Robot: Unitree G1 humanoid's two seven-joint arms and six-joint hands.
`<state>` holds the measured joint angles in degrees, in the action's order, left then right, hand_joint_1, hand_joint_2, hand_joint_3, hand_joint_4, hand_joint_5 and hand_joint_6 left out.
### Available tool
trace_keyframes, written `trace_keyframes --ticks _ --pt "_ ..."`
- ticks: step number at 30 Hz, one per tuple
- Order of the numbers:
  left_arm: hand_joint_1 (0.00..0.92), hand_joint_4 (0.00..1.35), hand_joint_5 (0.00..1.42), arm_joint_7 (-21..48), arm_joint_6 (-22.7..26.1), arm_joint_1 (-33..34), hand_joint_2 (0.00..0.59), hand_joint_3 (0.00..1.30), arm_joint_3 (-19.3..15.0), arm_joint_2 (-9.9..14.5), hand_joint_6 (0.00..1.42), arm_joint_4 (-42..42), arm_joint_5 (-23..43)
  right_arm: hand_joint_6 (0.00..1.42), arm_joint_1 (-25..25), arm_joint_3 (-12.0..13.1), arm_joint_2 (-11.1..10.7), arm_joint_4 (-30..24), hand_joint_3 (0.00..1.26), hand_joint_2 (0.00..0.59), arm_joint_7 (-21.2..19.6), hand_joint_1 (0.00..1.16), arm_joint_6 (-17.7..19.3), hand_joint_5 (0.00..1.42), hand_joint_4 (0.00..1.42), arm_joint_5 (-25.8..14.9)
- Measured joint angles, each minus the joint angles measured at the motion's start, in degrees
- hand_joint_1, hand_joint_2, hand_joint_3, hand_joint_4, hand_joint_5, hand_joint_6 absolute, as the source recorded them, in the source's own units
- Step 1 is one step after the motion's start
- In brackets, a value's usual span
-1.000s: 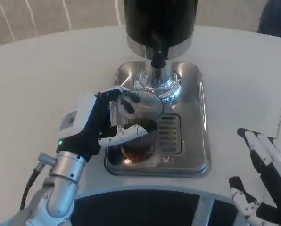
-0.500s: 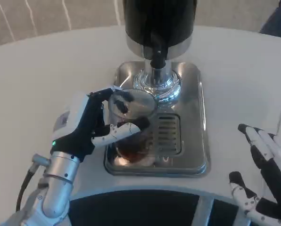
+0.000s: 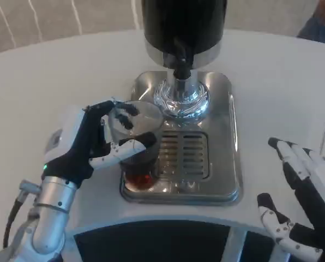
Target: Grasp the cup under the faucet to collect the drink, then remove the cup.
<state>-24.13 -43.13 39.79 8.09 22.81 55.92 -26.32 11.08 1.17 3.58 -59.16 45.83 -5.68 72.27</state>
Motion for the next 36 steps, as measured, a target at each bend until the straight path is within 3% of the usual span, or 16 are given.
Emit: trace_keyframes --ticks 8,15,36 --pt "0.483 1.15 1.36 1.6 -1.1 -3.0 0.038 1.01 -2.5 2.5 1.42 -1.7 1.9 0.00 -1.7 -1.2 -0.1 0.0 0.01 0.552 2.6 0.31 -0.4 0.00 0.00 0.1" --pt "0.483 1.15 1.36 3.3 -1.7 -5.5 0.038 1.01 -4.5 3.7 1.42 -4.1 3.5 0.00 -2.9 -1.6 -2.1 0.0 0.01 0.551 4.9 0.30 -0.4 0.00 0.00 -0.3" --pt "0.484 1.15 1.37 8.5 -2.1 -10.5 0.036 1.01 -8.7 4.1 1.42 -12.0 7.1 0.00 -5.6 -3.2 -6.2 0.0 0.01 0.550 9.4 0.27 -0.5 0.00 0.00 -1.7"
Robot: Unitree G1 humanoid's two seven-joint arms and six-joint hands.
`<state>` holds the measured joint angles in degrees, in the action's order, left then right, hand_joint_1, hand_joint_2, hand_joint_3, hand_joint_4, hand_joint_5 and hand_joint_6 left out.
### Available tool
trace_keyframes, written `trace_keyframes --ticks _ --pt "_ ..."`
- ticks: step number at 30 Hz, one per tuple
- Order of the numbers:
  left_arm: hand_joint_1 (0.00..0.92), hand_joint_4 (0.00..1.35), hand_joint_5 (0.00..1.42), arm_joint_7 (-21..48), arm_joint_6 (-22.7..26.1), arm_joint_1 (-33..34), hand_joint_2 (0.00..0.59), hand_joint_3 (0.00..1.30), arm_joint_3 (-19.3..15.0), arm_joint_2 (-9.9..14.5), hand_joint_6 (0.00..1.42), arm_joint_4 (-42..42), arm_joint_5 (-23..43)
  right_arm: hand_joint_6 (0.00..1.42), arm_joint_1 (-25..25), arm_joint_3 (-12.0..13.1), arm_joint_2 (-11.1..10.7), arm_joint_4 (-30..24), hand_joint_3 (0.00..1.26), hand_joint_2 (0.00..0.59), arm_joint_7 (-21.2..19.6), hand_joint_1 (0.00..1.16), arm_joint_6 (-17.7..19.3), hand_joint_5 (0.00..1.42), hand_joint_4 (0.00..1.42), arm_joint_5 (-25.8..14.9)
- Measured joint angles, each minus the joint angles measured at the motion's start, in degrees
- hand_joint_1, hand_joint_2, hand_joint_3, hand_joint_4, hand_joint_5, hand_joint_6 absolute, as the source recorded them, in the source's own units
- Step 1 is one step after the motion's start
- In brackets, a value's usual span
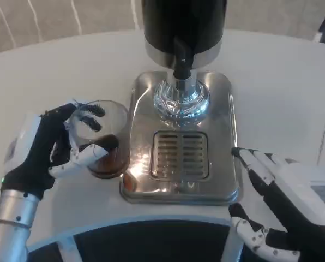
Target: Grasp the cup under the faucet to collect the drink, then remove the cup.
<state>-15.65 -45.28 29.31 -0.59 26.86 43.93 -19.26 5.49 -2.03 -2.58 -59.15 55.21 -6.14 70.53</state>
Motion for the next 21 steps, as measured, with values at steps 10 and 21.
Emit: trace_keyframes --ticks 10,21 --pt "0.484 1.15 1.37 3.0 -0.1 -4.5 0.036 1.01 -2.7 0.2 1.42 -5.2 1.3 0.00 -0.9 -0.7 -1.6 0.1 0.00 0.550 0.2 0.27 0.1 0.00 0.00 -0.7" --pt "0.484 1.15 1.37 5.6 0.3 -8.5 0.035 1.01 -5.6 0.2 1.42 -12.5 3.7 0.00 -1.1 -1.3 -3.9 0.2 0.00 0.550 0.2 0.26 0.1 0.00 0.00 -2.4"
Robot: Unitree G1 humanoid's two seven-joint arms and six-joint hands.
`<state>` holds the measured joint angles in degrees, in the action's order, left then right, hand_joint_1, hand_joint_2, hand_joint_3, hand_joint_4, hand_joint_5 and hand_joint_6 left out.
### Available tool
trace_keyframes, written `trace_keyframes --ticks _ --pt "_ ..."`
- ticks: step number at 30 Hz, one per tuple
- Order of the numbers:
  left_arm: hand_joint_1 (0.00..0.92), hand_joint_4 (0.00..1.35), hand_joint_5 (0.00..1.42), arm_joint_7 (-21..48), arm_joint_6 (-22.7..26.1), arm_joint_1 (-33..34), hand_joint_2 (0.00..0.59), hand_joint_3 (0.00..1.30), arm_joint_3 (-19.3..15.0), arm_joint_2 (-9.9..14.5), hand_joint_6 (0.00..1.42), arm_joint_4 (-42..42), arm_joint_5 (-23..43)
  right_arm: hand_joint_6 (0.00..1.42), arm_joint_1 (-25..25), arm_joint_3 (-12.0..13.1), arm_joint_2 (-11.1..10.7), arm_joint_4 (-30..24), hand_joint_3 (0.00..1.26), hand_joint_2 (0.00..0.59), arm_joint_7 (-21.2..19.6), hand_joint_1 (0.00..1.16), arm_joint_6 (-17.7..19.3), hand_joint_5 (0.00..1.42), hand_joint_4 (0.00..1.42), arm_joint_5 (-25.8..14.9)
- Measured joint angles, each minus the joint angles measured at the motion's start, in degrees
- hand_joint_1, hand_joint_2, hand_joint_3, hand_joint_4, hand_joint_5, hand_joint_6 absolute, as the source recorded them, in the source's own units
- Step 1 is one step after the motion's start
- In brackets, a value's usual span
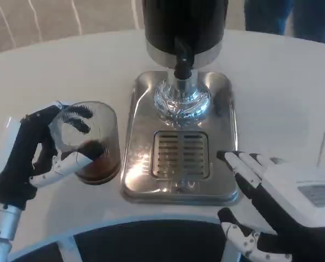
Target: Grasp the cup under the faucet to collect the drink, then remove the cup.
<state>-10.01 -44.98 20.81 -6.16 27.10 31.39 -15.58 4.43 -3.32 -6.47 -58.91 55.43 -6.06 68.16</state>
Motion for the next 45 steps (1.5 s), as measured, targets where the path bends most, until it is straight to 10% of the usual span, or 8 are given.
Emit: trace_keyframes --ticks 15,45 --pt "0.484 1.15 1.37 3.7 1.5 -5.5 0.035 1.01 -2.1 -0.1 1.42 -8.5 2.3 0.00 0.3 -1.0 -0.1 -0.1 0.00 0.550 0.5 0.26 1.5 0.00 0.00 -1.0" --pt "0.493 1.15 1.36 9.5 2.9 -13.6 0.026 1.01 -3.5 -1.8 1.42 -21.1 4.5 0.00 5.1 4.7 10.3 -0.2 0.00 0.550 1.1 0.26 18.7 0.00 0.00 -3.4"
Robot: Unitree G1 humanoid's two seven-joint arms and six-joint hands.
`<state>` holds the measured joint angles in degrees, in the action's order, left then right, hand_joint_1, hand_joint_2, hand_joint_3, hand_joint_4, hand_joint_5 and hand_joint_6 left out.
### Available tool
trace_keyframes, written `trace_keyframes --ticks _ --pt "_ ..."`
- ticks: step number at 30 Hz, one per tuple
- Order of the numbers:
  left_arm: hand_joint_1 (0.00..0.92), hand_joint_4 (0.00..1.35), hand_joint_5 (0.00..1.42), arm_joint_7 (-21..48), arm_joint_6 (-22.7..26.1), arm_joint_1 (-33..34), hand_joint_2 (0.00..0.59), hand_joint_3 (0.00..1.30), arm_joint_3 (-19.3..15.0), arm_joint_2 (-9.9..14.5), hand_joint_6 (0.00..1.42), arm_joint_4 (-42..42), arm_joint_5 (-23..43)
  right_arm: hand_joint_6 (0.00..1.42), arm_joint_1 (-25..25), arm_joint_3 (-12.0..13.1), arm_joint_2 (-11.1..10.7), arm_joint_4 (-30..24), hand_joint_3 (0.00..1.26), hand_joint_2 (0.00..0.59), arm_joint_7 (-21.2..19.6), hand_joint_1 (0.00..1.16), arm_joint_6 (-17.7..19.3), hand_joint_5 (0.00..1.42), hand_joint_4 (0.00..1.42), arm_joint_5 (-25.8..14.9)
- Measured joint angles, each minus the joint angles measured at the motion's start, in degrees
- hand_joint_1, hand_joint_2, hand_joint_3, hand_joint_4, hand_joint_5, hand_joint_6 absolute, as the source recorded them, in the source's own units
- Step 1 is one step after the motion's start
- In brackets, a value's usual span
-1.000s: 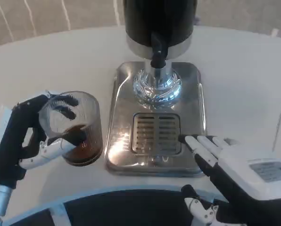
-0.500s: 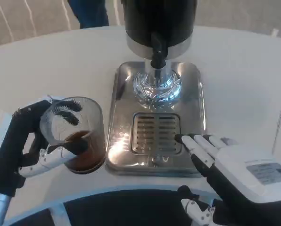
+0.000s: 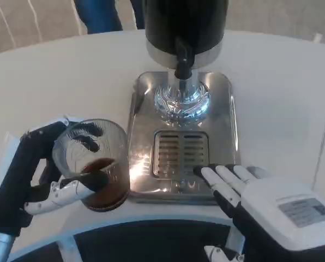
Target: Grasp the cup under the faucet to collect the drink, then remove the cup.
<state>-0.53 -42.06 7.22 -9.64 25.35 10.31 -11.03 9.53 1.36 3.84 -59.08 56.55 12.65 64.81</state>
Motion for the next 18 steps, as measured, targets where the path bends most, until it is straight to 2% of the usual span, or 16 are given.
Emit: trace_keyframes --ticks 10,18 --pt "0.494 1.15 1.36 0.8 0.2 -0.8 0.025 1.01 -0.2 -0.8 1.42 -1.2 0.4 0.00 1.0 2.0 0.0 0.0 0.00 0.550 -0.1 0.26 4.1 0.00 0.00 -1.9" --pt "0.494 1.15 1.36 1.3 0.4 -0.8 0.025 1.01 -0.2 -0.8 1.42 -1.6 0.4 0.00 0.9 3.6 0.0 0.0 0.00 0.550 0.0 0.26 4.9 0.00 0.00 -3.5"
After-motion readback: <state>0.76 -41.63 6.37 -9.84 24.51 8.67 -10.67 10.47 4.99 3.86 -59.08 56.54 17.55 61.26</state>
